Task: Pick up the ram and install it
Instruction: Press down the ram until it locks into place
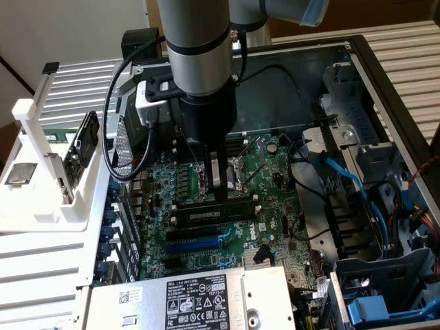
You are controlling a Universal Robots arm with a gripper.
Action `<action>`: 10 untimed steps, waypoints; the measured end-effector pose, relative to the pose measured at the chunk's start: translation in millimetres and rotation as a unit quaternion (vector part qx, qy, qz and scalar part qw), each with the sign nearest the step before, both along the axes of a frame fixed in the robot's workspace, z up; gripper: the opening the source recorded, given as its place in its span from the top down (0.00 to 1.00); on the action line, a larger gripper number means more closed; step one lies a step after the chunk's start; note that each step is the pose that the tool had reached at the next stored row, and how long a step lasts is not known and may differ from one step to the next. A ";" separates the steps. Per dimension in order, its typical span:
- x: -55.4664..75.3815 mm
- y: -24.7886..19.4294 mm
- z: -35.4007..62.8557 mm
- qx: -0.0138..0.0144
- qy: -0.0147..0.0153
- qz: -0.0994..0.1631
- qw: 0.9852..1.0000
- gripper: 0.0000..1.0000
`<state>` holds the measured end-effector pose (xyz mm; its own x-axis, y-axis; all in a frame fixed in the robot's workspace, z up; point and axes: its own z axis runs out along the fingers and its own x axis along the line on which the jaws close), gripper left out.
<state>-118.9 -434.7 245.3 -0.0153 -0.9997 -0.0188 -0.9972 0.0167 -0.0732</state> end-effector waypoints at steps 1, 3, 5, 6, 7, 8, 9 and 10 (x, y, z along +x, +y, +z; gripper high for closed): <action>-0.8 0.2 -0.8 0.000 0.000 0.000 1.000 0.90; -0.8 0.2 -1.6 0.000 0.000 0.000 1.000 0.90; -0.5 0.2 -1.9 0.000 0.004 0.000 1.000 0.90; -0.1 0.3 -2.0 0.000 0.009 0.000 1.000 0.90; 0.3 0.3 -2.1 0.000 0.013 0.000 1.000 0.90; 1.2 0.2 -2.2 0.000 0.016 0.000 1.000 0.90; 1.9 0.2 -2.2 0.000 0.017 0.000 1.000 0.90; 2.8 0.2 -2.2 0.000 0.017 0.000 1.000 0.90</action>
